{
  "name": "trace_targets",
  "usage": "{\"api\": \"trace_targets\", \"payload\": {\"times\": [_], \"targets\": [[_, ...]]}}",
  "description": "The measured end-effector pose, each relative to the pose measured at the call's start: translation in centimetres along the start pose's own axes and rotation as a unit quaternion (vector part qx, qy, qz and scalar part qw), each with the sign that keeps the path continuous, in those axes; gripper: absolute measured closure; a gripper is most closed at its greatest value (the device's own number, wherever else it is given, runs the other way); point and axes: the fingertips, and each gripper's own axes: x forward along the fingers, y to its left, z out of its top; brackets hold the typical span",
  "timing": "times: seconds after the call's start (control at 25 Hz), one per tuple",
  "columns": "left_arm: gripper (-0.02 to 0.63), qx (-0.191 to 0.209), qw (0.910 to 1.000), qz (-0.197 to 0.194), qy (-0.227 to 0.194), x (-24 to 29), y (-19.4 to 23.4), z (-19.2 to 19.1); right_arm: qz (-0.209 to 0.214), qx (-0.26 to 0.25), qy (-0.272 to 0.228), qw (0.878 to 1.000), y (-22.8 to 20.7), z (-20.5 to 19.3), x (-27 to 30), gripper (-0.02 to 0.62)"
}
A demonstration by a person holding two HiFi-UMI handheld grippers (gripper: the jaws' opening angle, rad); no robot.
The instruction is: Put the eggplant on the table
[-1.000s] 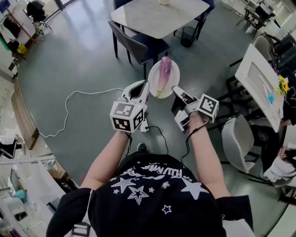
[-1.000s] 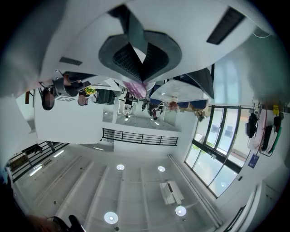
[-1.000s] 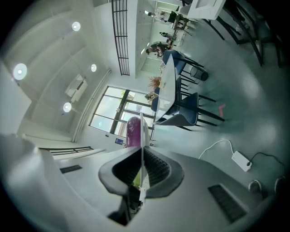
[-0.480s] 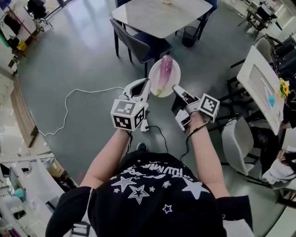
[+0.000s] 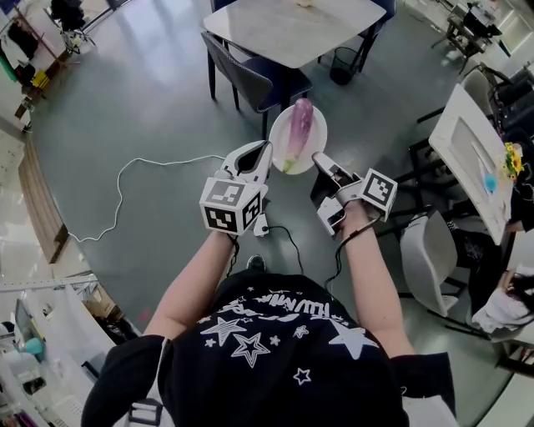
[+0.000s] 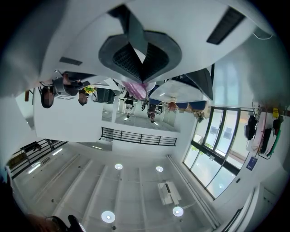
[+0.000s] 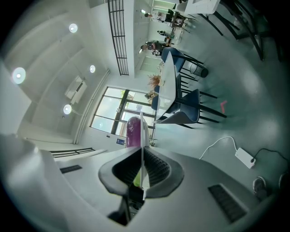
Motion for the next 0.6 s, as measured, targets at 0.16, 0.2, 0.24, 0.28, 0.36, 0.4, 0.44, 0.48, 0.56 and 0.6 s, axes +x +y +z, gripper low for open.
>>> {"api": "trace_targets", "payload": {"times": [0.16,0.2,0.24,0.28,0.36,0.4,0.44,0.48,0.56,0.6], "targets": [[0.598,-0.004,1.0000,-0.004,0.000,-0.1,0.5,-0.1,-0.003,0.001,0.001,1.000,-0.2,-0.5,0.4,0.574],[0.598,-0.003,1.0000,-0.004,0.001,-0.2,0.7,-0.1,-0.005,-0.001,0.002,1.000,-0.2,-0.6,0.5,0.574],[0.598,-0.003,1.0000,-0.005,0.001,-0.3,0.9,-0.1,-0.006,-0.006,0.003,1.000,-0.2,-0.7,0.6,0.574],[0.598,-0.003,1.0000,-0.006,0.002,-0.3,1.1,-0.1,-0.006,-0.011,0.004,1.000,-0.1,-0.8,0.8,0.574],[0.598,-0.004,1.0000,-0.008,0.002,-0.3,1.5,-0.2,-0.005,-0.016,0.004,1.000,0.1,-0.9,1.2,0.574],[0.599,-0.004,0.9999,-0.009,0.003,-0.3,1.7,-0.2,-0.003,-0.015,0.003,1.000,0.2,-0.9,1.4,0.574],[0.598,-0.003,0.9999,-0.011,0.003,-0.2,1.9,-0.2,-0.001,-0.013,0.001,1.000,0.3,-0.9,1.6,0.574],[0.598,-0.003,0.9999,-0.012,0.004,-0.2,2.1,-0.3,0.000,-0.012,-0.001,1.000,0.3,-1.0,1.7,0.574],[0.598,-0.002,0.9999,-0.015,0.005,-0.2,2.5,-0.3,-0.001,-0.010,-0.007,1.000,0.2,-1.0,2.0,0.574],[0.598,-0.002,0.9998,-0.017,0.006,-0.3,2.7,-0.3,-0.002,-0.008,-0.010,1.000,0.2,-1.0,2.1,0.574]]}}
